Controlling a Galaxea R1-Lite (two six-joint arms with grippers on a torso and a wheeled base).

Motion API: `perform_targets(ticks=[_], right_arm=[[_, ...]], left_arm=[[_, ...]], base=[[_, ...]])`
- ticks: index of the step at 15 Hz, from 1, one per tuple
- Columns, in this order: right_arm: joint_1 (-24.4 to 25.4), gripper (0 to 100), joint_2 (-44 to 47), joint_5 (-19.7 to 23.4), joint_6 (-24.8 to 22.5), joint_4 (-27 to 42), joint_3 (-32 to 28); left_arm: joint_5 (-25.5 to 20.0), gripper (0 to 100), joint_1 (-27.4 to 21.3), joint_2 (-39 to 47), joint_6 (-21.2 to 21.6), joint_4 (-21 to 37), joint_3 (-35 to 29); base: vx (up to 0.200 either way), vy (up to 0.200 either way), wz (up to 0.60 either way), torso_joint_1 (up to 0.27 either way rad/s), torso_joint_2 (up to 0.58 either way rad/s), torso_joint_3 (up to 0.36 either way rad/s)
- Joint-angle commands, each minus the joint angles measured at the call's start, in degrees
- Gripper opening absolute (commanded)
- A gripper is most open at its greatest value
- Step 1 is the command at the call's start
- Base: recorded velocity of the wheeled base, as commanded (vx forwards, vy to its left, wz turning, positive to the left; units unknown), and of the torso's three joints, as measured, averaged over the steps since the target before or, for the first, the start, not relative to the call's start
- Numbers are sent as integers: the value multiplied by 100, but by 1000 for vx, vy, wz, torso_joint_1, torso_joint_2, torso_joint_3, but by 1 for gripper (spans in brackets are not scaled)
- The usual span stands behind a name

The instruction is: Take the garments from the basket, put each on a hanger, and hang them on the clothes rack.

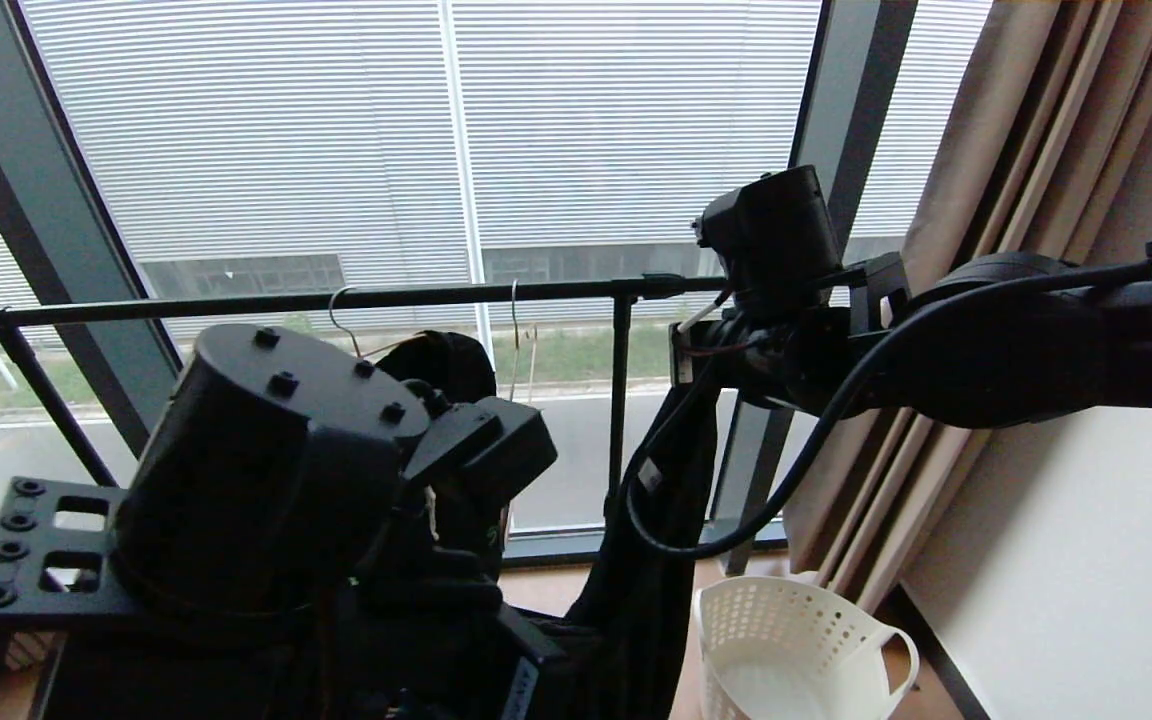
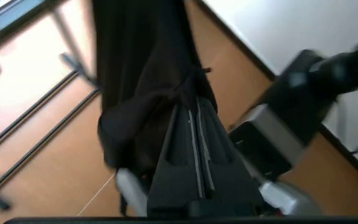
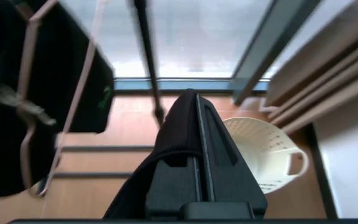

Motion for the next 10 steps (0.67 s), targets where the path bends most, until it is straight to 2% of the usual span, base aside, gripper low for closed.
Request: perform_targets(ticks=[1,7,10], right_arm=[[158,0,17,98,7,-1,-9],[308,0,245,221,60,-18,-396],[273,0,166,239,104,-1,-378]], left_arm=[[-123,0,-117,486,-105,-5,-407],[-246,0,-152,671,-439,-22,-653],[-219,0,-29,504,-439,-22,-389]], base=[[0,0,0,0,0,0],[0,0,0,0,0,0],[0,0,0,0,0,0]])
